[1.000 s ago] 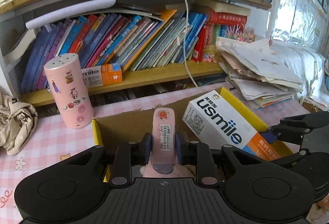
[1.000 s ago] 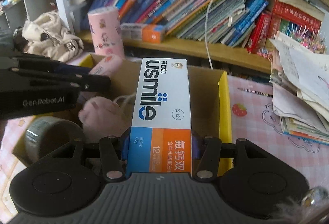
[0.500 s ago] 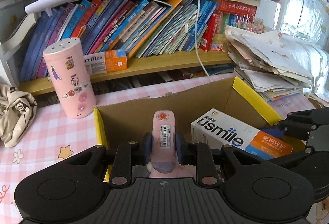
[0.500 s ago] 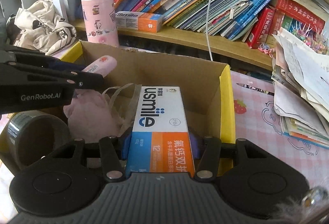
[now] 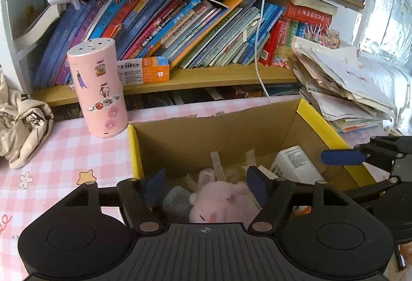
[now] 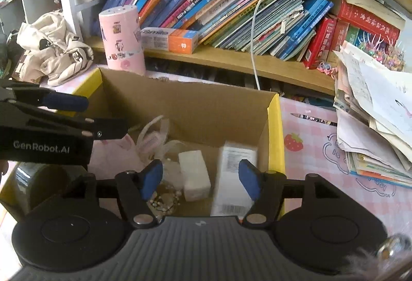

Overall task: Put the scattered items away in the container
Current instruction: 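Lower both tools into the box and open them to release eraser and usmile box, then withdraw both tools from the yellow box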

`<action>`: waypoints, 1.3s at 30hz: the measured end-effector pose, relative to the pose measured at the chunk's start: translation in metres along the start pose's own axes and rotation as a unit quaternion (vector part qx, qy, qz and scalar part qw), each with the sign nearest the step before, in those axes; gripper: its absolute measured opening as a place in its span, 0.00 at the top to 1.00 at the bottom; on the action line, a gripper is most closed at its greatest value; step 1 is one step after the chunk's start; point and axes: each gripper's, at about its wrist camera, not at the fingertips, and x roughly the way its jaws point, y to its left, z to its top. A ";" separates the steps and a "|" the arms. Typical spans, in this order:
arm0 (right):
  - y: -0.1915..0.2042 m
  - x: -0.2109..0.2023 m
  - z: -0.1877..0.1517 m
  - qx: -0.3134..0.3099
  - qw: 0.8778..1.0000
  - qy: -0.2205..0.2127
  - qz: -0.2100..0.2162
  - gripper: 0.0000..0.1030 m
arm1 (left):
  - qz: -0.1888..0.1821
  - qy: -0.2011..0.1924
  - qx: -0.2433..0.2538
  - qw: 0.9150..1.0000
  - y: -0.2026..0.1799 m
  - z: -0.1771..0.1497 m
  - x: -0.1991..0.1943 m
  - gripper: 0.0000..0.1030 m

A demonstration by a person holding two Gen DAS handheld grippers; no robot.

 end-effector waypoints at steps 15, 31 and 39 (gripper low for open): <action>0.010 -0.045 -0.006 0.001 0.999 -0.053 0.008 0.32 | 0.014 -0.062 0.021 0.998 -0.010 -0.010 -0.056 0.24; 0.047 -0.114 -0.041 0.032 0.992 -0.111 -0.050 0.29 | -0.003 -0.132 0.040 0.990 0.004 -0.049 -0.131 0.17; 0.094 -0.132 -0.072 0.072 0.988 -0.105 -0.086 0.26 | -0.007 -0.116 0.020 0.993 0.053 -0.091 -0.165 0.17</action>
